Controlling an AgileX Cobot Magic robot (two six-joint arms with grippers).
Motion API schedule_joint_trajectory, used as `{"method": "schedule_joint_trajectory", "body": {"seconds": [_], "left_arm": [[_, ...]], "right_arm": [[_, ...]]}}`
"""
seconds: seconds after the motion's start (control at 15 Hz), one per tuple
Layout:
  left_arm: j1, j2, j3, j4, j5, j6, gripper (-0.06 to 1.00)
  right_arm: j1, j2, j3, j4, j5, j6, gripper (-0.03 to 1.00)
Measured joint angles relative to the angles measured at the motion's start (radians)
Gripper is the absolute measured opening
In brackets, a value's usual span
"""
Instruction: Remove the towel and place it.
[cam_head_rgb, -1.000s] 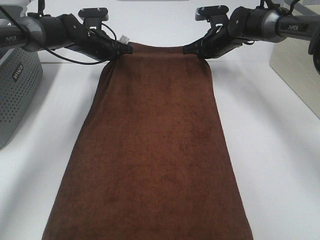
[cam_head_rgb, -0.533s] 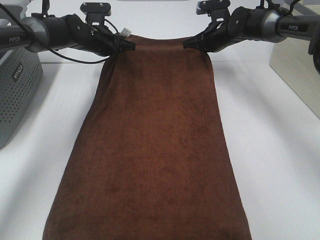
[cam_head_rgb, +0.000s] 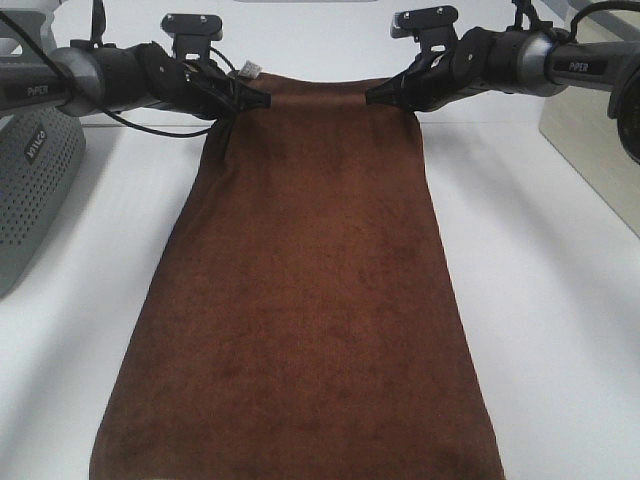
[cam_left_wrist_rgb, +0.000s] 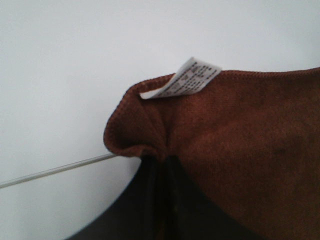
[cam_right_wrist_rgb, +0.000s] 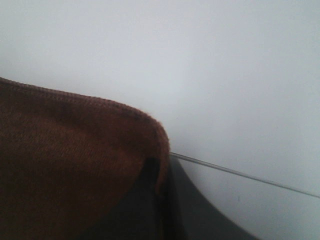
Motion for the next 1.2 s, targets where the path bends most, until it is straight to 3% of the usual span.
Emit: {"method": "schedule_joint_trajectory", "body": {"seconds": [0.27,0.73,1.0,1.2], "left_arm": [[0.0,0.049,0.0,0.001,-0.08,0.0,0.01],[0.0,0.083,0.0,0.001,-0.134,0.0,0.01],[0.0,0.089,0.0,0.001,-0.147,0.0,0.1],[0.0,0.119,0.0,0.001,-0.206,0.0,0.34]], "right_arm": [[0.0,0.038,-0.003,0.0,-0.034,0.0,0.01],[0.0,0.063,-0.007,0.002,-0.088,0.0,0.01],[0.0,0.072,-0.007,0.002,-0.097,0.0,0.02],[-0.002,0.072,-0.007,0.003,-0.112,0.0,0.27]]}}
